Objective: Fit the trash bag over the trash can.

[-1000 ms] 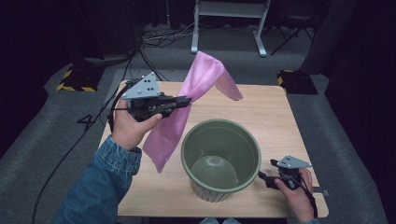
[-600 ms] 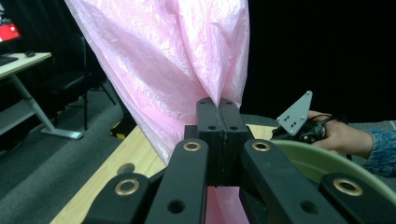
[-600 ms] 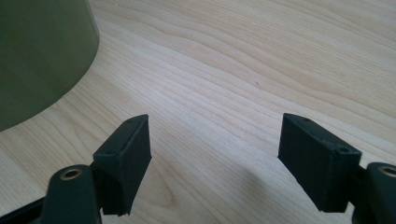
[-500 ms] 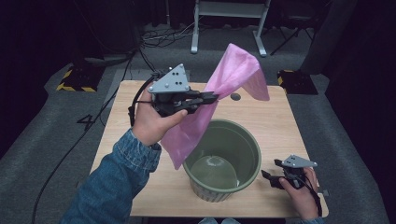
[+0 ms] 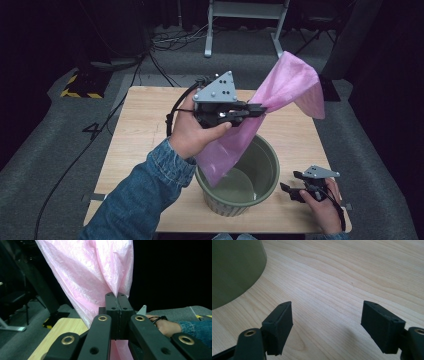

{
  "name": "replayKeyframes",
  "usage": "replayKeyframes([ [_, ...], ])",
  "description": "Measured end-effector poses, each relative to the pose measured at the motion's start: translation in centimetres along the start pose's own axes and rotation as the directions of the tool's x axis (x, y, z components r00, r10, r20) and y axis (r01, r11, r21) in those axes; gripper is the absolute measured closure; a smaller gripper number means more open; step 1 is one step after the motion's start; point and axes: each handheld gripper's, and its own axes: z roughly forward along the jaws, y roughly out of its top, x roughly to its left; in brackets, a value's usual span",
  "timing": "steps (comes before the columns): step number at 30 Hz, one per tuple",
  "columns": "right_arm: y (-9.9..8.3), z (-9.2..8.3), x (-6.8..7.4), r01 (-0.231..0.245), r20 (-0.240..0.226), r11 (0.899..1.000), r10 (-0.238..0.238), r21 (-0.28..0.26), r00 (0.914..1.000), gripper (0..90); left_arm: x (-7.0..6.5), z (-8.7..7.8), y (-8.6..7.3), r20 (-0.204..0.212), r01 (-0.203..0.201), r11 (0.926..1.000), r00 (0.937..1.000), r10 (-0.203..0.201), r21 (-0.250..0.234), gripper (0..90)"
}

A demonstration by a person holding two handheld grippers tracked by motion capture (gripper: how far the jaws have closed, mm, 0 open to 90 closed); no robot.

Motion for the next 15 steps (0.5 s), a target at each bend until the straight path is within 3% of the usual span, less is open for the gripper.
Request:
replayKeyframes([
  [4, -0.1, 0.2, 0.0, -0.002, -0.01, 1.0, 0.003, 0.009, 0.9999, 25.6, -0.2, 1.0, -0.8, -0.001, -0.013, 0.9999, 0.9999, 0.013, 0.002, 89.6],
  [7, -0.2, 0.4, 0.0, 0.002, -0.016, 1.0, -0.002, 0.024, 0.9999, 25.7, 0.0, 1.5, -2.0, -0.008, -0.002, 1.0, 1.0, 0.002, 0.004, 89.5],
  [12, -0.4, 0.8, 0.0, -0.002, -0.023, 0.999, 0.003, 0.04, 0.9997, 25.6, -0.2, 2.3, -3.1, 0.035, 0.028, 0.9995, 0.999, -0.027, -0.012, 89.3],
  [15, -0.5, 1.0, 0.1, 0.0, -0.031, 0.999, 0.001, 0.051, 0.9995, 25.6, -0.8, 2.9, -3.1, 0.047, 0.003, 1.0, 0.9989, -0.003, 0.002, 89.1],
])
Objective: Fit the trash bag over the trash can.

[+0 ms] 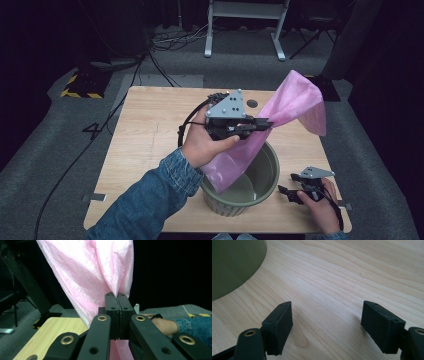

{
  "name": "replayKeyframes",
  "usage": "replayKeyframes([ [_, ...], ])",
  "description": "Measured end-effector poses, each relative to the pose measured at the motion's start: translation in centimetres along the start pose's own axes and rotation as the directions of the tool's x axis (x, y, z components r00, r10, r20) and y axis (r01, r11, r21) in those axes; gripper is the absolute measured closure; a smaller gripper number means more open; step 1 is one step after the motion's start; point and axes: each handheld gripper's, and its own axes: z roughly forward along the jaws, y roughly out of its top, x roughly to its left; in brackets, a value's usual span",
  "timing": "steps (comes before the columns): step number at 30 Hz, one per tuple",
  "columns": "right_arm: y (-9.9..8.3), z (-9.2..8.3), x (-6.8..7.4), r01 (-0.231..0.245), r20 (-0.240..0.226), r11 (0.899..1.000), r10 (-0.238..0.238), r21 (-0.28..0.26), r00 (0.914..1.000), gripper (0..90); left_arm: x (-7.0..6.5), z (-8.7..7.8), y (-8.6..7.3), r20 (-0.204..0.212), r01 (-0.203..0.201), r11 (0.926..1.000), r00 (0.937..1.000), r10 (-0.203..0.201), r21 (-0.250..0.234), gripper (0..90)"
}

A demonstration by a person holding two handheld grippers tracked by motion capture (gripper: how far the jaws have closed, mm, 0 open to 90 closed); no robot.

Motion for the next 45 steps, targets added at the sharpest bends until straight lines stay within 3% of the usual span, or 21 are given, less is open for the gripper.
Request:
replayKeyframes([
  [5, -0.1, 0.0, -0.2, -0.002, 0.002, 1.0, 0.002, -0.002, 1.0, 25.5, -0.1, 0.1, -0.6, -0.001, 0.004, 0.9997, 1.0, -0.004, 0.025, 88.8],
  [11, -0.2, -0.1, -0.3, -0.008, 0.005, 1.0, 0.008, -0.005, 1.0, 25.5, 0.3, -0.8, -3.1, -0.024, 0.061, 0.9969, 0.9979, -0.06, 0.049, 88.8],
  [18, -0.1, -0.1, -0.2, -0.008, 0.008, 1.0, 0.008, -0.009, 0.9999, 25.4, -0.1, -1.5, -5.1, -0.038, 0.082, 0.9939, 0.9961, -0.079, 0.074, 88.7],
  [20, 0.0, -0.4, -0.2, -0.047, 0.003, 0.998, 0.047, -0.052, 0.9989, 23.5, -0.3, -2.2, -6.2, -0.049, 0.103, 0.9921, 0.9938, -0.1, 0.071, 88.7],
  [21, 0.0, -0.4, -0.2, -0.047, 0.003, 0.998, 0.047, -0.052, 0.9989, 23.5, -0.3, -2.2, -6.2, -0.049, 0.103, 0.9921, 0.9938, -0.1, 0.071, 88.7],
  [26, 1.0, -1.5, 0.0, -0.085, 0.019, 0.985, 0.089, -0.149, 0.9959, 18.9, -0.7, -3.1, -7.9, -0.07, 0.132, 0.9878, 0.9895, -0.127, 0.082, 88.8],
  [31, 2.5, -2.5, 0.6, -0.071, 0.026, 0.973, 0.079, -0.221, 0.9965, 17.6, -1.0, -3.3, -9.2, -0.097, 0.148, 0.9824, 0.9858, -0.138, 0.114, 88.9],
  [35, 3.5, -2.7, 0.9, -0.074, 0.016, 0.965, 0.08, -0.252, 0.9966, 17.6, -1.4, -3.3, -9.8, -0.089, 0.154, 0.9812, 0.9856, -0.144, 0.117, 89.0],
  [45, 6.5, -2.5, 2.0, -0.009, 0.018, 0.952, 0.015, -0.305, 0.9997, 20.3, -2.6, -3.2, -11.1, -0.059, 0.161, 0.9763, 0.9863, -0.154, 0.144, 88.4],
])
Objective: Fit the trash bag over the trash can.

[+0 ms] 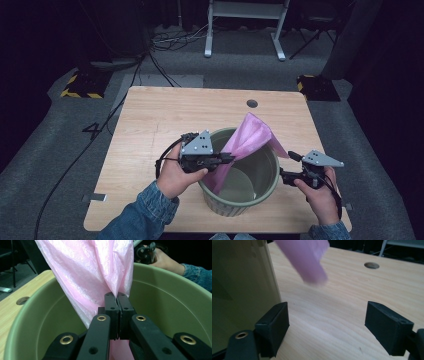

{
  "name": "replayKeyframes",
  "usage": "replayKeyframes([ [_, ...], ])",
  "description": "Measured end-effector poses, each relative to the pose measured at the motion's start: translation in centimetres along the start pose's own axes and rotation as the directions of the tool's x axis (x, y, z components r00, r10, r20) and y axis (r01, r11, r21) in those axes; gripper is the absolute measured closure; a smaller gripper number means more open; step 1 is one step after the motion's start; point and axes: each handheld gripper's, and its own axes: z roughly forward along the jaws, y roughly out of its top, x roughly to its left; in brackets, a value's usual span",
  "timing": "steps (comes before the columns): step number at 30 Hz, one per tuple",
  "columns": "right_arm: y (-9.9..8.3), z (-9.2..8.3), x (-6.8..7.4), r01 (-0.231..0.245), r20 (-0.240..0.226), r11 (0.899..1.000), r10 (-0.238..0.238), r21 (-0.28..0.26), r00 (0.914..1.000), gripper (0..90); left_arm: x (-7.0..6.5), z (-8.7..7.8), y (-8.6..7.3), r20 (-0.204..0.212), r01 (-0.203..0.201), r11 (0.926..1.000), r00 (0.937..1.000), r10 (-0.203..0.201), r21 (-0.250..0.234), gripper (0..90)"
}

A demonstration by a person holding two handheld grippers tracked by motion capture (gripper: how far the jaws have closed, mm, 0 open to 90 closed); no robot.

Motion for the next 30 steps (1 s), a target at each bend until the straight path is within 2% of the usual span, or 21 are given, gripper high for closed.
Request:
replayKeyframes([
  [3, 0.7, 0.1, 0.3, 0.025, -0.007, 1.0, -0.025, -0.012, 0.9997, 22.3, -0.3, -0.1, 0.0, 0.002, -0.006, 1.0, 1.0, 0.006, -0.001, 88.4],
  [4, 1.3, 0.0, 0.5, 0.044, -0.001, 0.999, -0.044, -0.028, 0.999, 31.9, -0.4, -0.1, 0.0, -0.001, -0.014, 0.9999, 0.9999, 0.014, 0.008, 88.4],
  [5, 1.3, 0.0, 0.5, 0.044, -0.001, 0.999, -0.044, -0.028, 0.999, 31.9, -0.5, -0.1, 0.1, 0.0, -0.016, 0.9998, 0.9999, 0.016, 0.012, 88.4],
  [6, 2.0, -0.5, 0.6, 0.068, -0.001, 0.995, -0.069, -0.072, 0.9976, 50.9, -0.6, -0.2, 0.1, 0.001, -0.019, 0.9997, 0.9998, 0.019, 0.016, 88.2],
  [8, 2.6, -1.1, 0.6, 0.084, -0.003, 0.992, -0.085, -0.091, 0.9964, 63.6, -0.7, -0.4, 0.2, -0.004, -0.023, 0.9996, 0.9997, 0.023, 0.019, 86.9],
  [9, 2.9, -1.4, 0.5, 0.089, -0.005, 0.991, -0.09, -0.102, 0.9959, 68.0, -0.7, -0.5, 0.3, -0.007, -0.03, 0.9995, 0.9995, 0.03, 0.011, 84.6],
  [11, 3.5, -2.0, 0.5, 0.083, -0.02, 0.989, -0.086, -0.124, 0.9961, 74.1, -1.0, -0.6, 0.4, -0.019, -0.051, 0.9986, 0.9985, 0.051, -0.012, 72.0],
  [14, 4.2, -2.8, 0.4, 0.08, -0.025, 0.983, -0.085, -0.164, 0.996, 83.7, -1.6, -0.9, 0.6, -0.005, -0.059, 0.9979, 0.9983, 0.059, -0.027, 64.0],
  [16, 4.5, -3.1, 0.4, 0.091, -0.012, 0.979, -0.095, -0.183, 0.9954, 86.3, -1.9, -1.0, 0.7, -0.024, -0.057, 0.9975, 0.9982, 0.056, -0.043, 53.0],
  [18, 5.0, -3.3, 0.5, 0.123, 0.011, 0.973, -0.123, -0.194, 0.9923, 87.0, -1.9, -1.1, 0.9, -0.037, -0.061, 0.997, 0.9975, 0.06, -0.048, 45.3],
  [20, 5.4, -3.6, 0.7, 0.157, 0.035, 0.967, -0.153, -0.2, 0.9876, 87.6, -1.7, -1.6, 1.4, -0.091, -0.065, 0.996, 0.9941, 0.059, -0.061, 40.7],
  [21, 5.6, -3.7, 0.8, 0.17, 0.045, 0.964, -0.164, -0.203, 0.9855, 87.8, -1.5, -1.8, 1.8, -0.121, -0.066, 0.9955, 0.991, 0.058, -0.068, 38.9],
  [22, 5.9, -3.9, 1.0, 0.189, 0.056, 0.96, -0.181, -0.207, 0.9819, 87.9, -1.5, -1.8, 1.8, -0.121, -0.066, 0.9955, 0.991, 0.058, -0.068, 37.7],
  [23, 6.0, -4.1, 1.1, 0.198, 0.059, 0.957, -0.19, -0.213, 0.98, 88.0, -1.0, -2.1, 2.5, -0.149, -0.055, 0.9943, 0.988, 0.041, -0.092, 37.0],
  [24, 6.0, -4.1, 1.1, 0.198, 0.059, 0.957, -0.19, -0.213, 0.98, 88.0, -1.0, -2.1, 2.5, -0.149, -0.055, 0.9943, 0.988, 0.041, -0.092, 36.5],
  [25, 6.4, -4.3, 1.4, 0.217, 0.063, 0.95, -0.208, -0.223, 0.9762, 88.2, -0.8, -2.1, 3.0, -0.159, -0.051, 0.9935, 0.9867, 0.035, -0.101, 36.0],
  [27, 6.6, -4.6, 1.7, 0.235, 0.066, 0.945, -0.225, -0.229, 0.972, 88.2, -0.2, -2.0, 3.9, -0.191, -0.049, 0.9917, 0.9812, 0.026, -0.119, 34.0],
  [30, 6.8, -4.7, 2.0, 0.247, 0.061, 0.94, -0.239, -0.234, 0.9691, 88.3, 0.2, -1.5, 4.4, -0.19, -0.037, 0.9904, 0.9818, 0.012, -0.133, 33.4],
])
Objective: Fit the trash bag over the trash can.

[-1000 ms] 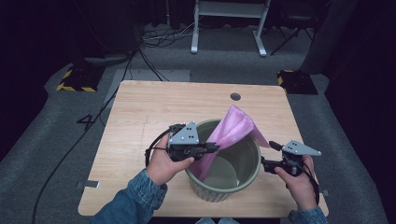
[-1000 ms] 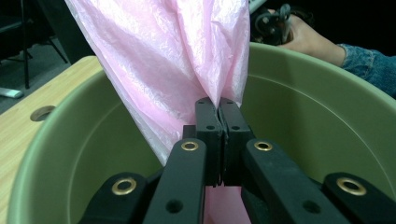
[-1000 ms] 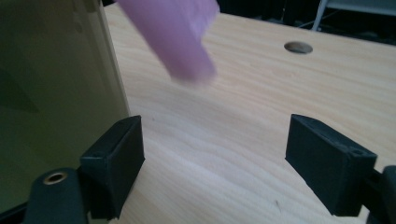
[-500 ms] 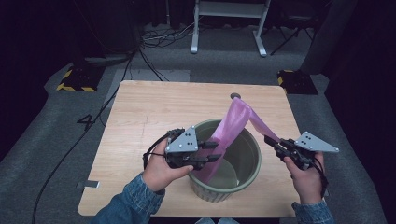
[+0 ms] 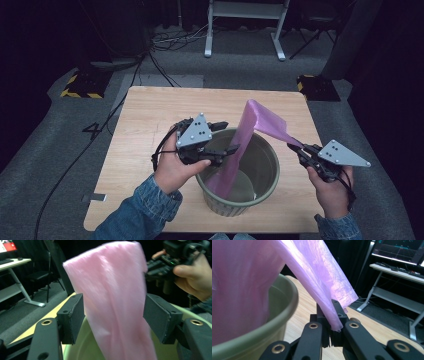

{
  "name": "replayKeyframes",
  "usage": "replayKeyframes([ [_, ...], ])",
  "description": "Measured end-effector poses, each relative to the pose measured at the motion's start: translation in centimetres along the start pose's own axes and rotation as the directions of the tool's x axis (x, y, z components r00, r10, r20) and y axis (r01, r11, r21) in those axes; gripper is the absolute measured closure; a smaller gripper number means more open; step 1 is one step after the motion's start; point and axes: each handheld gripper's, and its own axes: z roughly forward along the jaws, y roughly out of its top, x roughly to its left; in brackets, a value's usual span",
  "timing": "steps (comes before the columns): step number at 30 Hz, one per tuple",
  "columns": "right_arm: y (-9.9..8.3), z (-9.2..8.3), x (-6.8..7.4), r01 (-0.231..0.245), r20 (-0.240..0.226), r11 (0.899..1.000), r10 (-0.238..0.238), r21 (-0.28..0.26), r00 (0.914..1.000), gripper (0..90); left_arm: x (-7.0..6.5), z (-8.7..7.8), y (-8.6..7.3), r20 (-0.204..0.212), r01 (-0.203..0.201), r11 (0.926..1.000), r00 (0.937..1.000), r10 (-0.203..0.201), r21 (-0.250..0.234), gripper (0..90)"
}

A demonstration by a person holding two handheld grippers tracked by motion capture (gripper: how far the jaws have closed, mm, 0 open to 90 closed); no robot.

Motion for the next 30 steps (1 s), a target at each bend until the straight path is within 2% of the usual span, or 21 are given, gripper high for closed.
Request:
replayKeyframes([
  [2, 0.2, 0.0, 0.5, 0.01, -0.015, 1.0, -0.01, -0.005, 0.9998, 88.4, 0.0, 0.7, 0.2, 0.004, 0.014, 0.9999, 0.9999, -0.014, -0.001, 32.3],
  [5, 0.6, 0.0, 1.2, 0.033, -0.028, 0.999, -0.033, -0.003, 0.9991, 88.4, -0.6, 1.8, 0.5, -0.021, 0.003, 0.9998, 0.9998, -0.003, 0.02, 32.4],
  [6, 0.7, 0.0, 1.3, 0.037, -0.035, 0.999, -0.037, -0.005, 0.9987, 88.4, -0.7, 1.9, 0.6, -0.027, 0.003, 0.9996, 0.9996, -0.003, 0.027, 33.8],
  [8, 1.0, 0.0, 1.6, 0.035, -0.049, 0.999, -0.036, -0.007, 0.9982, 88.4, -0.8, 2.2, 0.6, -0.019, 0.019, 0.9993, 0.9997, -0.018, 0.032, 43.7],
  [9, 1.1, -0.1, 1.7, 0.036, -0.049, 0.999, -0.036, -0.007, 0.9981, 88.4, -0.8, 2.2, 0.6, -0.014, 0.025, 0.9992, 0.9996, -0.025, 0.031, 45.4],
  [11, 1.1, -0.1, 1.7, 0.038, -0.047, 0.999, -0.038, -0.005, 0.9981, 88.4, -0.8, 2.2, 0.6, -0.009, 0.038, 0.9989, 0.9992, -0.038, 0.028, 44.1],
  [12, 1.3, -0.1, 1.7, 0.039, -0.032, 0.999, -0.039, 0.001, 0.9987, 88.5, -1.3, 2.0, 0.7, 0.002, 0.043, 0.9989, 0.9991, -0.043, 0.015, 39.1],
  [16, 1.5, -0.2, 1.8, 0.05, -0.009, 0.999, -0.05, 0.013, 0.9987, 88.5, -2.2, 1.7, 1.0, -0.007, 0.029, 0.9994, 0.9995, -0.029, 0.016, 25.3],
  [17, 1.5, -0.1, 1.9, 0.06, 0.0, 0.998, -0.06, 0.019, 0.9982, 88.5, -2.4, 1.7, 1.1, -0.011, 0.024, 0.9995, 0.9997, -0.024, 0.019, 25.3],
  [19, 1.9, 0.0, 2.4, 0.08, 0.012, 0.996, -0.081, 0.026, 0.9967, 88.2, -2.7, 2.0, 1.4, -0.045, 0.0, 0.9992, 0.999, 0.002, 0.04, 21.8],
  [21, 2.2, 0.1, 2.8, 0.099, 0.012, 0.995, -0.099, 0.025, 0.995, 88.0, -2.7, 2.1, 1.4, -0.057, 0.001, 0.999, 0.9984, 0.001, 0.044, 22.2],
  [22, 2.3, 0.1, 3.0, 0.107, 0.011, 0.994, -0.108, 0.024, 0.9941, 88.0, -2.5, 2.1, 1.5, -0.064, 0.016, 0.9989, 0.9978, -0.013, 0.043, 23.5],
  [23, 2.4, 0.0, 3.2, 0.112, 0.009, 0.994, -0.112, 0.022, 0.9937, 88.0, -2.0, 2.1, 1.5, -0.084, 0.041, 0.9982, 0.9958, -0.037, 0.043, 28.4],
  [25, 2.6, -0.1, 3.3, 0.116, 0.003, 0.993, -0.116, 0.016, 0.9932, 88.0, -1.6, 1.8, 1.3, -0.097, 0.028, 0.9984, 0.995, -0.023, 0.048, 53.8],
  [27, 2.6, -0.2, 3.2, 0.113, 0.001, 0.993, -0.113, 0.014, 0.9936, 88.1, -1.5, 1.6, 1.2, -0.09, 0.024, 0.998, 0.9957, -0.018, 0.058, 73.6],
  [28, 2.6, -0.4, 2.9, 0.1, 0.0, 0.995, -0.1, 0.008, 0.995, 88.4, -1.5, 1.3, 0.9, -0.069, 0.015, 0.9954, 0.9976, -0.008, 0.095, 80.3],
  [29, 2.6, -0.4, 2.9, 0.1, 0.0, 0.995, -0.1, 0.008, 0.995, 88.4, -1.5, 1.3, 0.9, -0.069, 0.015, 0.9954, 0.9976, -0.008, 0.095, 85.2],
  [30, 2.6, -0.5, 2.7, 0.094, 0.001, 0.996, -0.094, 0.005, 0.9956, 88.5, -1.5, 1.3, 0.7, -0.059, 0.008, 0.9928, 0.9982, -0.001, 0.119, 85.2],
])
